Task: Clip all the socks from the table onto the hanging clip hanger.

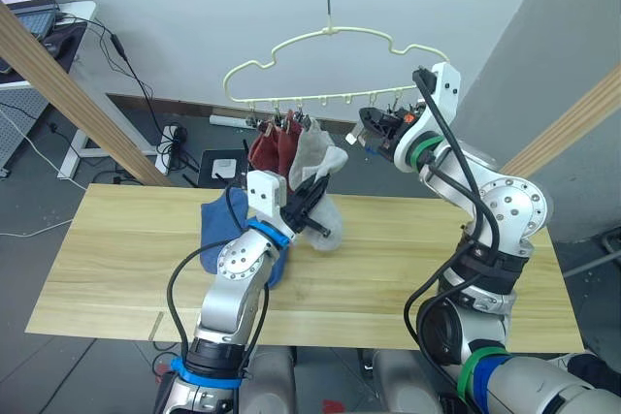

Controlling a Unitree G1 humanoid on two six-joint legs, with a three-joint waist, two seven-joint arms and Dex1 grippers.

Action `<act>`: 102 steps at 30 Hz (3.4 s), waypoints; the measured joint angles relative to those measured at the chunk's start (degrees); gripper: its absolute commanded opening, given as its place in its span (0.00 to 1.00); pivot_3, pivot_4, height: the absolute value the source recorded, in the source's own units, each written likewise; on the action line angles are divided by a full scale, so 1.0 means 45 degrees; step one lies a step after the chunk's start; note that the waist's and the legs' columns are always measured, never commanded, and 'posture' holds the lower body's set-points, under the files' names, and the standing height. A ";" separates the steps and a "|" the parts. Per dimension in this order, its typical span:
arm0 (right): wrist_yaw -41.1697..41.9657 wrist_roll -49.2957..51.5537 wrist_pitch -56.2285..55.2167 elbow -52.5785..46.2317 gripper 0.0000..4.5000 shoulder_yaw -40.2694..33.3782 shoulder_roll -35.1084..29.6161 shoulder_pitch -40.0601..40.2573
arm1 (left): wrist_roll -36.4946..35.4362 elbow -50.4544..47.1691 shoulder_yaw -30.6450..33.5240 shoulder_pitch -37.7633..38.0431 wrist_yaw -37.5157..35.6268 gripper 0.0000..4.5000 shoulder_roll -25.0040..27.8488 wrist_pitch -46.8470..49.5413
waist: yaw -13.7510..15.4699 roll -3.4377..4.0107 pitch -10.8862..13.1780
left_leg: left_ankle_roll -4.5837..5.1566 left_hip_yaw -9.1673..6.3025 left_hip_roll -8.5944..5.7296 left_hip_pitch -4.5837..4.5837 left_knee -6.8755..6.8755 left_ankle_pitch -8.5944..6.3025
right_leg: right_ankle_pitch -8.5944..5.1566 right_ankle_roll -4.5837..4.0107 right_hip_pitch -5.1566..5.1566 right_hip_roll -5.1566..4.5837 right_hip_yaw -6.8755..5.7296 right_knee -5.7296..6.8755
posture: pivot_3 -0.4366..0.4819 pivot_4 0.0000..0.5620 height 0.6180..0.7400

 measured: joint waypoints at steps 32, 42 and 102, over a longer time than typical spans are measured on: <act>0.4240 0.1628 -0.2215 -0.2379 0.79 0.3808 -0.4480 0.3101 | -0.0020 0.0817 -0.0250 -0.0904 -0.0091 0.17 -0.0144 -0.0263 | -0.0125 0.0010 -0.0002 | 0.0004 0.0004 0.0009 -0.0029 -0.0024 -0.0003 | -0.0010 0.0014 -0.0029 0.0013 0.0003 -0.0027 | 0.48 0.55 1.00; 0.3552 -0.2129 -0.6220 -0.3140 0.79 0.6176 -0.4944 0.5297 | -0.0983 0.0782 0.0355 -0.0491 -0.1197 0.87 0.1153 0.0869 | -0.0223 0.0010 -0.0002 | 0.0000 0.0021 0.0010 -0.0011 -0.0016 -0.0001 | -0.0009 0.0015 -0.0037 0.0016 0.0032 -0.0006 | 0.50 0.55 1.00; 0.0894 -0.6556 -1.0960 0.2059 0.44 0.6128 -0.0931 0.2772 | -0.3938 -0.4186 0.1906 -0.1263 -0.1109 0.94 0.3525 0.4440 | -0.0036 0.0011 -0.0001 | -0.0002 0.0014 0.0013 -0.0018 -0.0019 -0.0001 | -0.0005 0.0008 -0.0038 0.0007 0.0017 -0.0003 | 0.59 0.54 1.00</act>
